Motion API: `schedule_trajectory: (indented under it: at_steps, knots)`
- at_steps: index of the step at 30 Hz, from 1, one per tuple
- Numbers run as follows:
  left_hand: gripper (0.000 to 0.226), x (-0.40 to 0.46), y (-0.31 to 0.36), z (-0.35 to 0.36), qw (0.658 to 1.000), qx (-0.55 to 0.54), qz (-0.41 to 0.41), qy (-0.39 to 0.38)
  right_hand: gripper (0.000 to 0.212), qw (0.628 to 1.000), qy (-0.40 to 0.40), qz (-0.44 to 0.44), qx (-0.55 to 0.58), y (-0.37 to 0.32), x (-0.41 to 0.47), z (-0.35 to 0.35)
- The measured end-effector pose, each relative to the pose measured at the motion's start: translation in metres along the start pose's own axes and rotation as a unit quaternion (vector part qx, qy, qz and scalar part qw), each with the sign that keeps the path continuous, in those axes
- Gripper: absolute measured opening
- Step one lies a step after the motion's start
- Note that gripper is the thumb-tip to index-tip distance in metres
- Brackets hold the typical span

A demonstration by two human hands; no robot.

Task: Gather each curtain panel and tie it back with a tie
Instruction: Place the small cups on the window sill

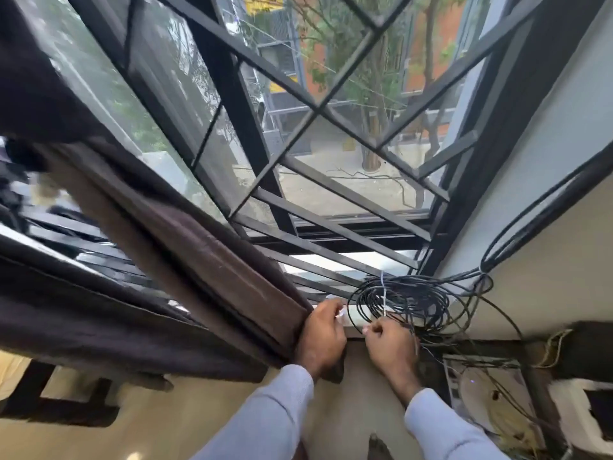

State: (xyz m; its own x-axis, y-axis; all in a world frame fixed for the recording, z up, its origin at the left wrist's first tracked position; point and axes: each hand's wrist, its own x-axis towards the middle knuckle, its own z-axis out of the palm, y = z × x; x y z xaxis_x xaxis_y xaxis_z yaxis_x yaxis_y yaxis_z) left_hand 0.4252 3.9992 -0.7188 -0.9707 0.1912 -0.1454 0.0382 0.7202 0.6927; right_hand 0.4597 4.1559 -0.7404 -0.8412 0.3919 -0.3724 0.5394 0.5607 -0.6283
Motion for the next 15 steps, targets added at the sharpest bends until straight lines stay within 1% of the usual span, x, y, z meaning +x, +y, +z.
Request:
schedule_trajectory:
  at_steps: [2,4,9,12,15]
  knots:
    - [0.031,0.016,-0.029,0.01,0.998,0.03,-0.054,-0.004,0.015,1.0,-0.011,0.008,-0.007,0.009,0.005,0.029]
    - [0.034,0.03,-0.064,0.02,0.994,0.059,-0.09,-0.008,0.019,0.999,-0.029,0.021,-0.006,0.02,0.014,0.062]
    - [0.04,0.063,-0.133,0.058,0.987,0.118,-0.093,-0.058,0.017,0.998,-0.049,0.012,-0.023,0.032,0.056,0.143]
    - [0.052,0.089,-0.167,0.083,0.983,0.133,-0.105,-0.074,0.027,0.998,-0.063,0.013,-0.011,0.038,0.091,0.186]
    - [0.054,0.113,-0.207,0.106,0.98,0.141,-0.12,-0.078,0.029,0.997,-0.077,0.023,0.002,0.049,0.125,0.226]
